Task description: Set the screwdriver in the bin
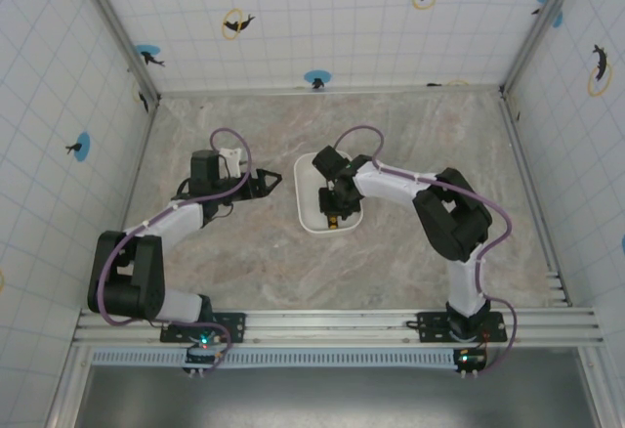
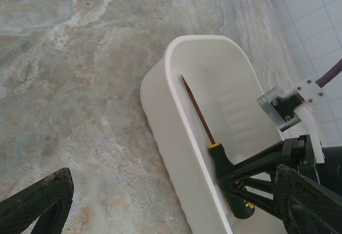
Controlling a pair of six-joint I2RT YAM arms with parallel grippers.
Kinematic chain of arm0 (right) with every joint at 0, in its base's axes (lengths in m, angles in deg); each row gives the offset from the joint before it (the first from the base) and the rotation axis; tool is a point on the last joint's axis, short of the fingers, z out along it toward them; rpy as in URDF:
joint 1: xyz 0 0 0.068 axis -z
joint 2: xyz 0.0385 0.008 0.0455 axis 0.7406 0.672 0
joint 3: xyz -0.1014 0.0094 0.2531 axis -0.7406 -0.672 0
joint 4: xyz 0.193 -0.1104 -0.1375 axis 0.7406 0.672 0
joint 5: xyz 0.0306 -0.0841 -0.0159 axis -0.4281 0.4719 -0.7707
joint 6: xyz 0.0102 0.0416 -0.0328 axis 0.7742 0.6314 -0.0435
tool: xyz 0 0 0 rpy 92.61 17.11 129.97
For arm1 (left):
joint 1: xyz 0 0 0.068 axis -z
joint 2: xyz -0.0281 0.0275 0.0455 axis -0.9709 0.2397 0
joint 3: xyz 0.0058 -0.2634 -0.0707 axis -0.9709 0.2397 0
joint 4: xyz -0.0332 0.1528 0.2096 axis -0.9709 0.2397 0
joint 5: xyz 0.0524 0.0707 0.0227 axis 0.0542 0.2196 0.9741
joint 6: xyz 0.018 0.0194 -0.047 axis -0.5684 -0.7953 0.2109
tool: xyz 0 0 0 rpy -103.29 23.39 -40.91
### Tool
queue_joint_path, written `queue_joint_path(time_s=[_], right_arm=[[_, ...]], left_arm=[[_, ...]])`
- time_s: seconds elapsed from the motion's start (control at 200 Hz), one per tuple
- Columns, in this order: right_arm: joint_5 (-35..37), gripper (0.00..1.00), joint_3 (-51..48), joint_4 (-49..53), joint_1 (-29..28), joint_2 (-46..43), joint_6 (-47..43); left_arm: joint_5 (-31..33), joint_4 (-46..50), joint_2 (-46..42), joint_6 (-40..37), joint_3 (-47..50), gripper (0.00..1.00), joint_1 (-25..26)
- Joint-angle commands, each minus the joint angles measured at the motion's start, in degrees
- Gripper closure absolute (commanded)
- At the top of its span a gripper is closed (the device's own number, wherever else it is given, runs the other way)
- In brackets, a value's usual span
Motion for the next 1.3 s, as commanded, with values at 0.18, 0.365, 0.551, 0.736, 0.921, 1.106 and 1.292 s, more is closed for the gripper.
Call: queue_joint_path(time_s=[0.18, 0.365, 0.551, 0.736, 0.921, 1.106, 1.292], right_arm=[[1.71, 0.55, 2.59, 1.31, -0.15, 0.82, -0.5], [2.69, 0.42, 5.37, 5.61, -0.1, -2.21, -4.18], [3.56, 0.37, 11.26, 14.11, 0.79, -8.25, -15.73], [7.83, 0.29, 8.02, 12.56, 6.24, -21.16, -29.11], [6.71, 0.27, -11.38, -10.97, 24.04, -38.58, -31.5], [8.56, 0.23, -39.66, -48.23, 39.46, -54.0, -27.8], [16.8, 0.22, -56.73, -67.27, 49.32, -56.33, -23.96]], left_arm=[[0.05, 0.21, 0.51, -1.54, -0.76, 0.02, 0.37], [4.88, 4.68, -2.14, -4.08, -3.67, 0.02, 0.37], [20.95, 7.05, -10.4, -6.91, -6.91, 0.02, 0.37], [37.64, 0.78, -18.93, -9.05, -5.14, 0.02, 0.38], [43.59, -7.33, -22.98, -17.51, -1.18, 0.02, 0.31], [50.27, -13.44, -25.47, -22.11, 3.65, 0.02, 0.3], [49.16, -29.52, -26.91, -26.11, 15.12, 0.03, -1.02]])
